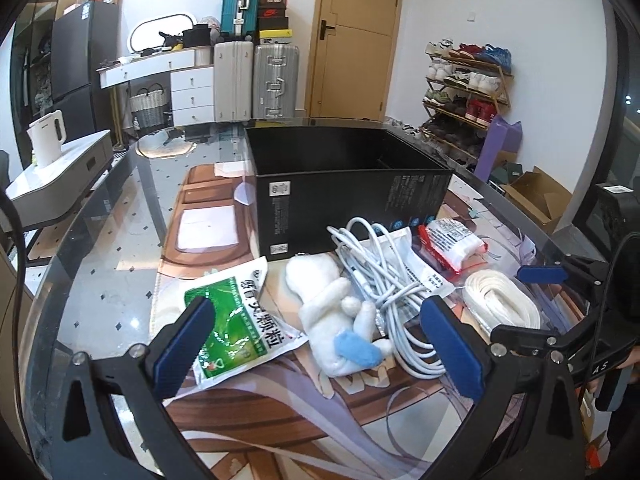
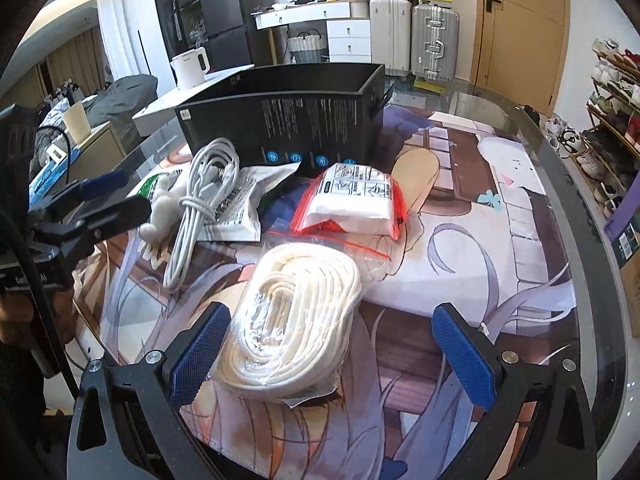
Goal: Organize soft objects
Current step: 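Move the left tool to the white plush toy while the right tool approaches another rope bag, then grasp the white plush toy with the left tool while the right tool grasps the red-zip rope bag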
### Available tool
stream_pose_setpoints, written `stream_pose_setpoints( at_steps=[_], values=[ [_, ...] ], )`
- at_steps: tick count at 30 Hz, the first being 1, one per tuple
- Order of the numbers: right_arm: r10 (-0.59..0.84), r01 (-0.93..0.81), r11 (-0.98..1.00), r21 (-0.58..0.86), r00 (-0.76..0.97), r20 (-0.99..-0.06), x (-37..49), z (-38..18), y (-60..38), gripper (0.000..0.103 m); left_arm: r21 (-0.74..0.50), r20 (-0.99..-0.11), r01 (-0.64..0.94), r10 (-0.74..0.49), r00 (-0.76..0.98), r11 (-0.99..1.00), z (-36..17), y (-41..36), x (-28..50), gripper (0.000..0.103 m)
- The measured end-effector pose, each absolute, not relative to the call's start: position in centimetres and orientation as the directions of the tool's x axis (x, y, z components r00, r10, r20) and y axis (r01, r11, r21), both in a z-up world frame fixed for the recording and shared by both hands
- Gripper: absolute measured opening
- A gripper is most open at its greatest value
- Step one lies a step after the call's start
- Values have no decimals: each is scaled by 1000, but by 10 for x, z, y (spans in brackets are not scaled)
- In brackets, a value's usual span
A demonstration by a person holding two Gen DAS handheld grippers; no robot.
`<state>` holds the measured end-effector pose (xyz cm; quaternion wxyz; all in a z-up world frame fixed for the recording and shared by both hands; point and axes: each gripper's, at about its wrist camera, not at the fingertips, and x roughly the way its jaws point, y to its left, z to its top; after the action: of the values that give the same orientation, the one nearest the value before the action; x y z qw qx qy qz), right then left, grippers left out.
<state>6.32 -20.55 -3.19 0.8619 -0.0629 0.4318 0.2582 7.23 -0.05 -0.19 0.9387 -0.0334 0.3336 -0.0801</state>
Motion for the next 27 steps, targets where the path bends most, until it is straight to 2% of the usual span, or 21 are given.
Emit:
stream_pose_setpoints(
  at_steps=[4, 10, 13, 17, 22, 24, 27],
  values=[
    [425, -510, 847, 151, 478, -769, 63, -31, -209, 102, -113, -628, 151, -189, 755, 982, -3, -5, 74, 103],
    [393, -509, 854, 111, 491, -778, 61, -33, -210, 102, -70, -638, 167, -173, 750, 983, -5, -11, 78, 102],
    [394, -507, 854, 113, 491, -777, 61, -34, -214, 102, -63, -647, 170, -170, 744, 983, -5, -10, 79, 94],
    [388, -495, 862, 114, 496, -777, 63, -34, -219, 102, -64, -647, 161, -164, 745, 985, -5, -5, 78, 91],
    [385, -487, 866, 115, 501, -775, 66, -34, -221, 102, -52, -656, 165, -158, 738, 985, -6, -3, 78, 80],
    [389, -489, 864, 118, 501, -774, 66, -34, -221, 102, -50, -654, 176, -165, 739, 983, -6, -5, 78, 68],
    [393, -490, 863, 122, 499, -773, 65, -34, -221, 102, -51, -655, 193, -179, 734, 980, -7, -7, 78, 59]
  ],
)
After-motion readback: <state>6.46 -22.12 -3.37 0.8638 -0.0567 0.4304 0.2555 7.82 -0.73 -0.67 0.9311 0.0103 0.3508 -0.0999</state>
